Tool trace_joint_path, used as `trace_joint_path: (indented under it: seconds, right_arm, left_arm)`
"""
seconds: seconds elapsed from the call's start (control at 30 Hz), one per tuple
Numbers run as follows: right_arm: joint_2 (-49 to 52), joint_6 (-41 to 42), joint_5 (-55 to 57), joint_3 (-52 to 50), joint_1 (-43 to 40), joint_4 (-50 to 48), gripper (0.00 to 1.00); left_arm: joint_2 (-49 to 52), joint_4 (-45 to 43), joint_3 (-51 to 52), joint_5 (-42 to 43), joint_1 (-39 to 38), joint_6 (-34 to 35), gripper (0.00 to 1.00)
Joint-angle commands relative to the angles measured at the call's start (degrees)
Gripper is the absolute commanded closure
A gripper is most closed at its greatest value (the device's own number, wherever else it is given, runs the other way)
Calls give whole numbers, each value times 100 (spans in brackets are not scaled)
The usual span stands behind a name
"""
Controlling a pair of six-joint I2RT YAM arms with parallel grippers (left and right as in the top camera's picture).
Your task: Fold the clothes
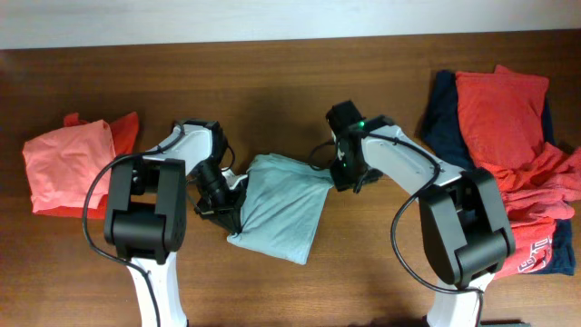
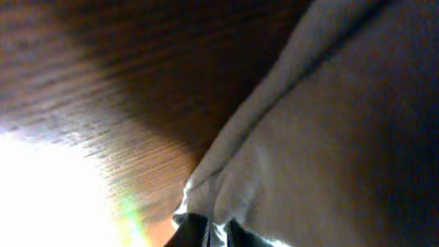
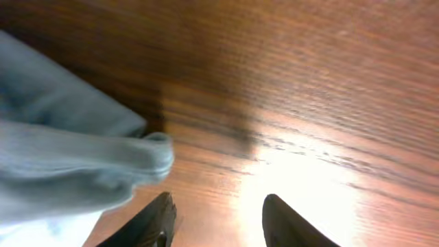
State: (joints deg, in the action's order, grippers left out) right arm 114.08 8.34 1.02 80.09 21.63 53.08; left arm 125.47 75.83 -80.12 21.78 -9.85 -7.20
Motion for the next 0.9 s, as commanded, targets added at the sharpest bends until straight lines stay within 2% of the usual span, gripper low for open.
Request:
trace_joint_path:
  seconds: [0.0, 0.1, 0.13, 0.17, 0.2, 0.23, 0.33, 0.37, 0.43, 0.47, 0.5, 0.63, 0.8, 0.87]
  right_arm:
    - [-52, -105, 341, 723, 4, 382, 55]
    - [-146, -79, 553, 1384, 2, 1040, 61]
    - [-234, -35, 581, 1639, -13, 1283, 62]
    - [-319, 35, 597, 1768, -37, 1392, 62]
    - [-402, 120, 629, 1858, -74, 1473, 62]
    - [-564, 177, 662, 1978, -153, 1600, 62]
    - [-1130, 177, 654, 2059, -505, 1982, 60]
    - [-1335, 177, 619, 2059, -669, 2247, 57]
    - [-1589, 142, 466, 2059, -922, 2723, 42]
    - [-1740, 66, 326, 2059, -1115, 3080, 28]
    - [-1808, -4, 238, 2059, -1217, 3300, 24]
    - [-2006, -85, -52, 2059, -1572, 3812, 23]
    - [-2083, -85, -59, 2057, -1646, 3829, 22]
    - [-2083, -85, -57, 2052, -1646, 3825, 22]
  left_arm:
    - [-586, -299, -46, -94, -28, 68, 86]
    - [-1274, -358, -164, -92, -28, 68, 81]
    - [-1593, -485, -192, -94, -28, 70, 69]
    - [-1786, -605, -192, -94, -28, 70, 48]
    - [-1969, -728, -192, -96, -28, 70, 13]
    - [-2194, -914, -192, -98, -28, 70, 3]
    - [-2339, -1401, -192, -92, -20, 70, 1]
    - [-2245, -1644, -192, -4, -11, 66, 1]
    - [-2076, -1926, -192, 201, -11, -44, 1]
    - [-1943, -2087, -192, 319, -11, -109, 1]
    - [-1829, -2181, -201, 428, -11, -179, 1]
    - [-1209, -2343, -385, 870, -11, -509, 1]
    - [-378, -2483, -686, 964, -13, -570, 3]
    - [-70, -2485, -754, 1239, -13, -686, 5]
